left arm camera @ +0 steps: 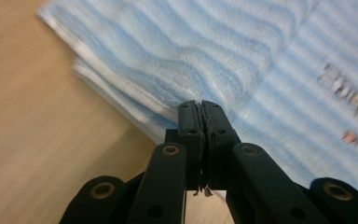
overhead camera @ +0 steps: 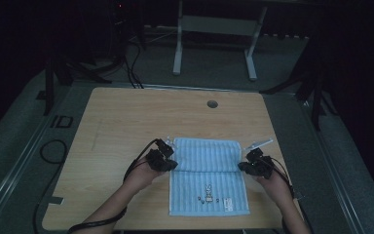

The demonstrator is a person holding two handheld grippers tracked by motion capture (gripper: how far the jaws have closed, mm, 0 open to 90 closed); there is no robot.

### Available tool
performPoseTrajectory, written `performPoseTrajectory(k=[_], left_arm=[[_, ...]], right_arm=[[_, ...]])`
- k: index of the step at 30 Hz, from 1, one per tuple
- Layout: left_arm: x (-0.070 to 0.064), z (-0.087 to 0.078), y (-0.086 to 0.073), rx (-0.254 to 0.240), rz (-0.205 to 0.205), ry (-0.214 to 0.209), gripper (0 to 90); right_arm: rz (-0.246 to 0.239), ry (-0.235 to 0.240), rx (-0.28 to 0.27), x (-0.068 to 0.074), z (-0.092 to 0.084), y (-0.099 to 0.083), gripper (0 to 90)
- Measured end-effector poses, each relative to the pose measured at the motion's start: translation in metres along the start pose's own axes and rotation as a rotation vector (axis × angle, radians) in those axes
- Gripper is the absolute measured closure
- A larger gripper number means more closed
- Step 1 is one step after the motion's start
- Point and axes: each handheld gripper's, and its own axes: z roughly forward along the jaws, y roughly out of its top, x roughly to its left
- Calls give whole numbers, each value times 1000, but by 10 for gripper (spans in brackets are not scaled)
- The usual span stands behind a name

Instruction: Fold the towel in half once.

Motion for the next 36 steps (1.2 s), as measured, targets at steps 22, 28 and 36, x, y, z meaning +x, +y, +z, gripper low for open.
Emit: performPoseTrajectory(k=[22, 28, 36], left_arm=[[-18, 1, 1, -25, 51, 5, 569], [-12, 20, 6, 15, 63, -7, 554], [4, 26, 19, 12, 53, 8, 540]], right_arm=[[-33, 10, -39, 14, -8, 19, 591], [-46, -16, 36, 14, 23, 21, 574], [-24, 24, 52, 3, 32, 30, 505]])
